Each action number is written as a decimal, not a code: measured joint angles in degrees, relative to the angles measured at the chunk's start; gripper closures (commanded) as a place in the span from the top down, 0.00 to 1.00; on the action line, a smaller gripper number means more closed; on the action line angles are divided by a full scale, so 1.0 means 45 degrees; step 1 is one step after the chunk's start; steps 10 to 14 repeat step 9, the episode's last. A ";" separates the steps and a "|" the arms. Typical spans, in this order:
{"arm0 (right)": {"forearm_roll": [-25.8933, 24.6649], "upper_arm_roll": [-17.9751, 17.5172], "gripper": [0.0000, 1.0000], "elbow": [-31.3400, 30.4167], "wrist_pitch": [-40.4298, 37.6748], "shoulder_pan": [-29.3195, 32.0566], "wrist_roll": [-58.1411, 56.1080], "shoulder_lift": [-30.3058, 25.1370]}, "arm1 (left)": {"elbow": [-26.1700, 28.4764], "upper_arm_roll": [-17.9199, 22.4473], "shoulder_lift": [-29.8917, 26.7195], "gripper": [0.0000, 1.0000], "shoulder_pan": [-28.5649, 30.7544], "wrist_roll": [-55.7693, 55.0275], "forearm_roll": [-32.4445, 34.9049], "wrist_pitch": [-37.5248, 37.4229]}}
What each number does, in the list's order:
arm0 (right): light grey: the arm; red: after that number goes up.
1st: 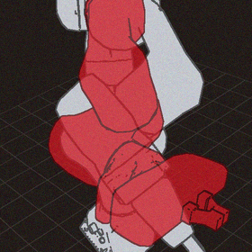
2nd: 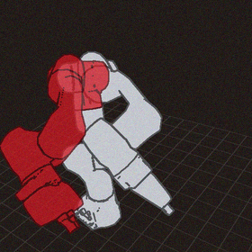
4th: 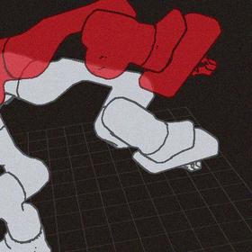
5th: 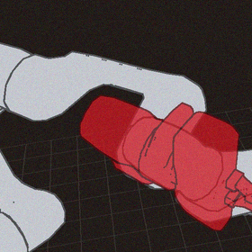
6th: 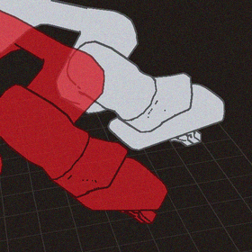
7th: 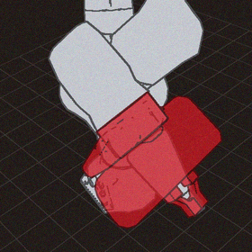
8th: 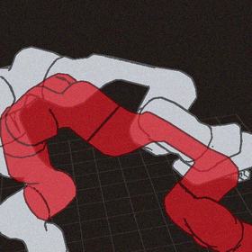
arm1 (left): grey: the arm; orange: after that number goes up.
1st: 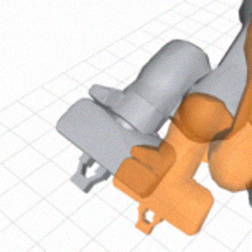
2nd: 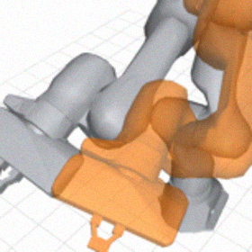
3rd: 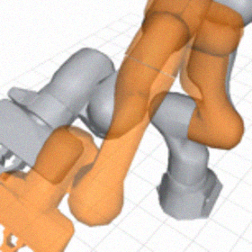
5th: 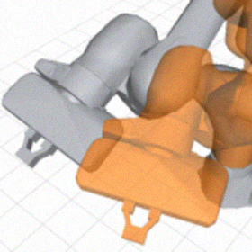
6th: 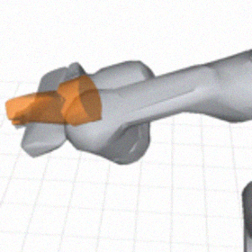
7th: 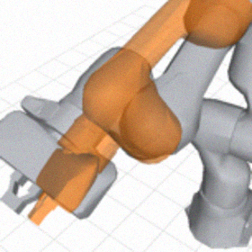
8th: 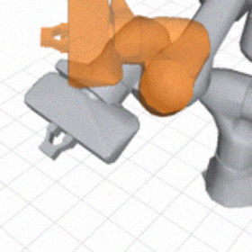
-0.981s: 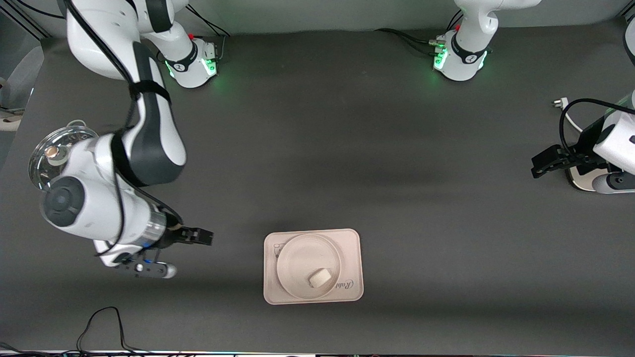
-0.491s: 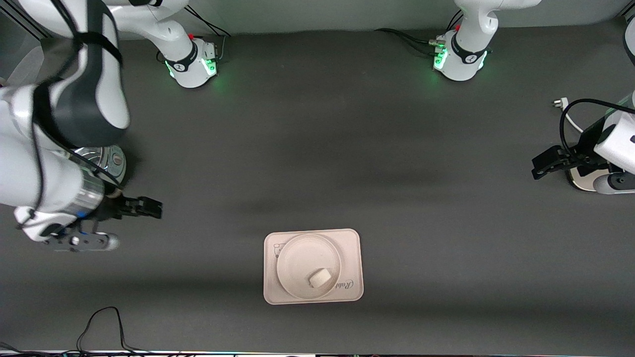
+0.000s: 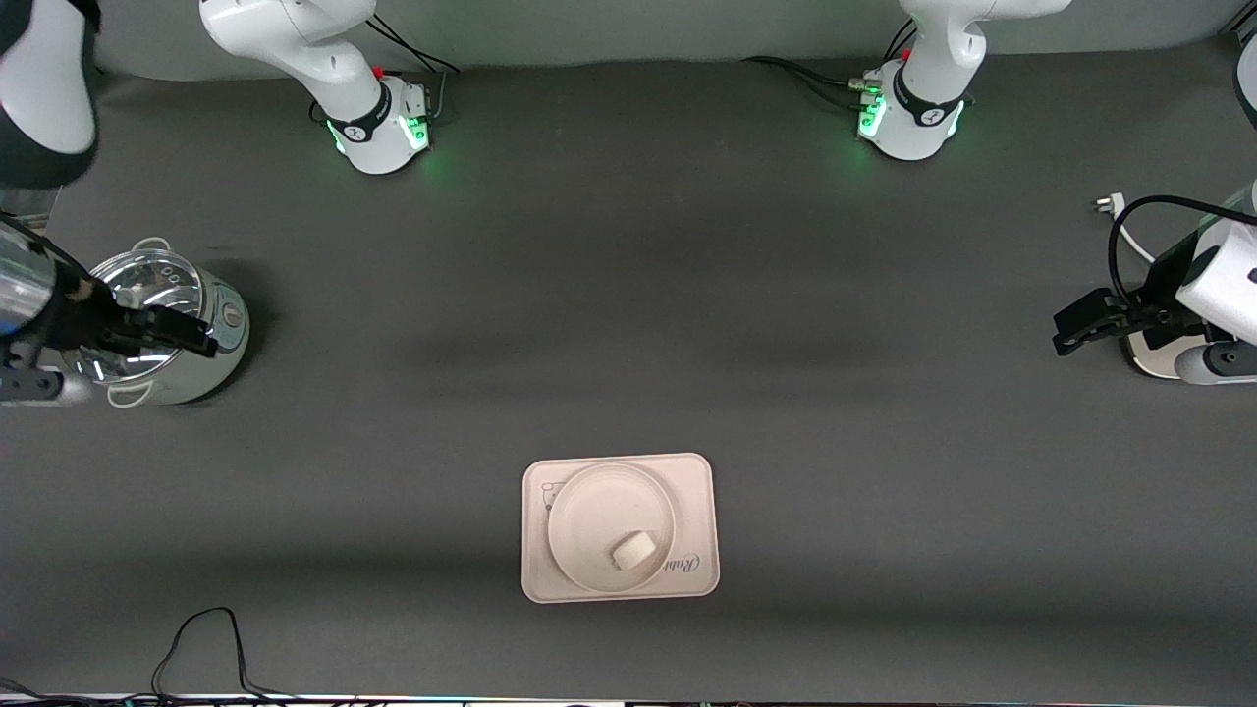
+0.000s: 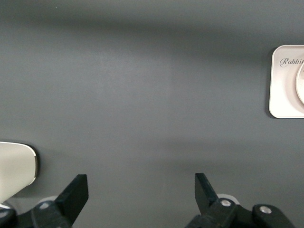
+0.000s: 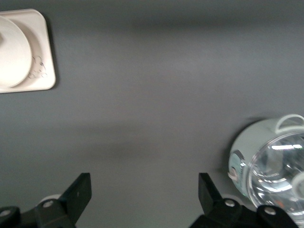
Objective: Place bun in plate and plate on tray
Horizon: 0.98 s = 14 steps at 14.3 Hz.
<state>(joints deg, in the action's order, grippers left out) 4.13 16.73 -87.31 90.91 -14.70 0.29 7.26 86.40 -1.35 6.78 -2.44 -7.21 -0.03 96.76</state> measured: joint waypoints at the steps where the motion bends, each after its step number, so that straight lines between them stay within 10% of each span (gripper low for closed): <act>1: -0.0197 -0.0674 1.00 -0.0459 0.0051 0.0607 -0.0052 -0.0402 | 0.0002 -0.0001 0.0000 1.00 0.0000 0.0105 0.0180 -0.0006; 6: -0.0395 -0.3117 1.00 -0.2094 0.0778 0.3168 -0.1430 -0.1533 | 0.0003 0.0024 0.0000 1.00 0.0008 0.0778 0.0475 -0.0008; 14: -0.0392 -0.3653 1.00 -0.2181 0.0803 0.3482 -0.1630 -0.1592 | 0.0004 0.0036 0.0000 1.00 0.0015 0.0801 0.0475 -0.0014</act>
